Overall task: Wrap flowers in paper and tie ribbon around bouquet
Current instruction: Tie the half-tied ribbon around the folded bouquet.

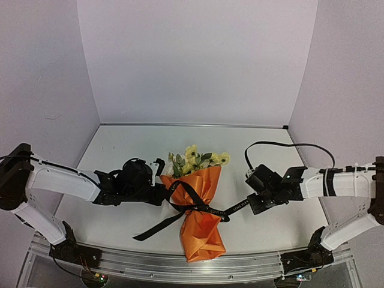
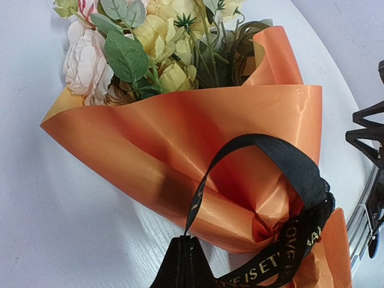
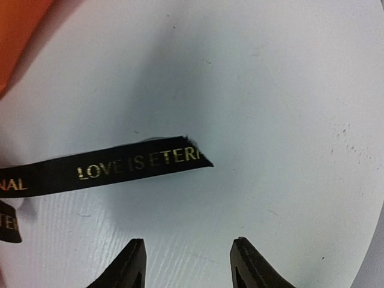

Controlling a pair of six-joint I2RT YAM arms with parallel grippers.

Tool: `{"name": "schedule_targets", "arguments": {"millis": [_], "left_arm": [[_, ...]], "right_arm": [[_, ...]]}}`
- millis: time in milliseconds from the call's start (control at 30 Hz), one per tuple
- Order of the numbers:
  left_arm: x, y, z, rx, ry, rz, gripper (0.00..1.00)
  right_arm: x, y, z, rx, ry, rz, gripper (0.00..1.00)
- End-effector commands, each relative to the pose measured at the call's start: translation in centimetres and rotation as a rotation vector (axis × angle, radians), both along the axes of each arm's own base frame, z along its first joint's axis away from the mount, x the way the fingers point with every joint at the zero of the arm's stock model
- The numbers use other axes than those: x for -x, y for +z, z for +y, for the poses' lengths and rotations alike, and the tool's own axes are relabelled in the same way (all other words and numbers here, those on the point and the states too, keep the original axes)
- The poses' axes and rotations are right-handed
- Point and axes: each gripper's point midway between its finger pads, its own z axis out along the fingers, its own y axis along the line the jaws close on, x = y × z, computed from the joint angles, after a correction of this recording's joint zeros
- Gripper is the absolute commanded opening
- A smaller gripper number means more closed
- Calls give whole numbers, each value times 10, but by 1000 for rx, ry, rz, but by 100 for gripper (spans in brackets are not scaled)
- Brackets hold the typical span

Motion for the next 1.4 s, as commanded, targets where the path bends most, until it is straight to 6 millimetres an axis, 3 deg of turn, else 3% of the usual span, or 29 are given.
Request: {"name": "schedule_targets", "arguments": {"millis": [0,267,533,733,1233,1300,1367], "left_arm": [[-6,29,-7,46,0,-52,0],[-4,26,-7,46,1,-41,0],[-3,27,-6,55,7,-36,0],[-2,27,-5,55,9,-36,0],[-2,24,-1,56,26,-26,0],[-2,22,2,51,40,-24,0],[-3,20,5,42,58,-21,0]], "right_arm": [[17,12,34,-133,133,23,53],[42,-3,83,-215,280,40,53],[39,-8,108,-229,301,-19,49],[30,-13,106,-192,279,-72,39],[28,-30,119,-193,276,-73,33],[26,-29,121,-201,265,-83,28],[24,-27,121,-202,253,-93,16]]}}
